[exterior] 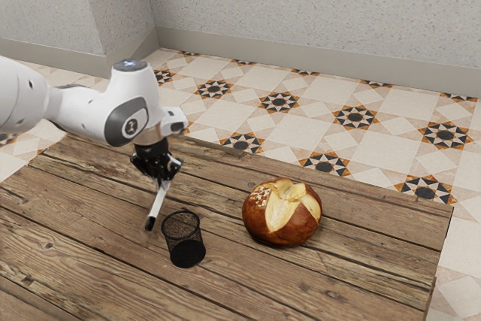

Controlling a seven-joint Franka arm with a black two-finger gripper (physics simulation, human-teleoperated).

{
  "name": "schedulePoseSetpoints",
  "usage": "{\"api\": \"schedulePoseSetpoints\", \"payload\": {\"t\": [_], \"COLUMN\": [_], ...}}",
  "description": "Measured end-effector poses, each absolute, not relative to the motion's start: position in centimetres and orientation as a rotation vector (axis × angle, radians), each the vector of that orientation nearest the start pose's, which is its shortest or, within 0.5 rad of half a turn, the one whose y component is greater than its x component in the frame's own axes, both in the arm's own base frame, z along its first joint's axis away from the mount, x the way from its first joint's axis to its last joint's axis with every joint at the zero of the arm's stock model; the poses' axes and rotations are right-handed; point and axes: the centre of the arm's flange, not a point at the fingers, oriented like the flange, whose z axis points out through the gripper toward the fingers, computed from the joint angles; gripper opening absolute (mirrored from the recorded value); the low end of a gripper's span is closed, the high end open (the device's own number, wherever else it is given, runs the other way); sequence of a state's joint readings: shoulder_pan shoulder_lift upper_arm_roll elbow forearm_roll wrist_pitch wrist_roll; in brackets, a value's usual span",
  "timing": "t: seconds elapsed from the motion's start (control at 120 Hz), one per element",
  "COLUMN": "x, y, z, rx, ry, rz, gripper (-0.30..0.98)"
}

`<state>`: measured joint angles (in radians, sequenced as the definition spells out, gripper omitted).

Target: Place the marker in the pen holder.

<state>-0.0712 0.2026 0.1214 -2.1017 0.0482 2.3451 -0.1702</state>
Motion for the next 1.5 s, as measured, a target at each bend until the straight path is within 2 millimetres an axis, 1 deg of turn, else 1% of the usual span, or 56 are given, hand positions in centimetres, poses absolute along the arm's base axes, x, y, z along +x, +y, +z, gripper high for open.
{"api": "schedulePoseSetpoints", "payload": {"t": [0.033,0.092,0.192,0.25,0.292,0.333,0.4,0.483,0.558,0.625,0.783,0.867,1.0,1.083,1.15,1.233,1.267,1.3,1.333,1.358,1.392,1.425,1.458,1.5], "x": [57.4,56.2,54.3,53.1,52.0,51.1,50.1,49.3,49.2,49.4,50.2,50.7,51.3,51.3,51.2,51.4,52.0,53.2,54.9,56.1,57.0,57.3,57.3,56.9], "y": [1.7,0.2,-2.0,-3.5,-4.4,-5.2,-6.6,-7.3,-8.3,-8.9,-9.2,-9.3,-8.9,-8.8,-8.8,-8.7,-8.7,-8.7,-8.8,-8.9,-9.0,-8.9,-8.8,-8.6], "z": [35.1,39.3,45.6,47.8,48.7,49.1,48.7,47.4,46.7,46.2,45.0,44.1,41.6,39.6,38.7,38.6,39.9,42.6,46.5,49.9,53.6,56.6,58.4,59.3], "rx": [-3.081,-3.092,-3.095,-3.094,-3.093,-3.092,-3.090,-3.089,-3.089,-3.090,-3.094,-3.096,-3.100,-3.101,-3.106,-3.113,-3.114,-3.113,-3.111,-3.108,-3.103,-3.098,-3.094,-3.091], "ry": [-0.253,-0.211,-0.141,-0.090,-0.060,-0.030,0.020,0.048,0.078,0.098,0.104,0.102,0.089,0.086,0.086,0.088,0.088,0.095,0.106,0.115,0.128,0.143,0.164,0.193], "rz": [-0.120,-0.209,-0.336,-0.377,-0.390,-0.393,-0.367,-0.328,-0.325,-0.330,-0.348,-0.343,-0.292,-0.240,-0.214,-0.199,-0.221,-0.267,-0.327,-0.370,-0.398,-0.405,-0.384,-0.329], "gripper": [-0.09,-0.09,-0.10,-0.10,-0.10,-0.10,-0.10,-0.10,-0.10,-0.10,-0.10,-0.10,-0.10,-0.10,0.03,0.22,0.29,0.35,0.40,0.43,0.47,0.50,0.53,0.55]}}
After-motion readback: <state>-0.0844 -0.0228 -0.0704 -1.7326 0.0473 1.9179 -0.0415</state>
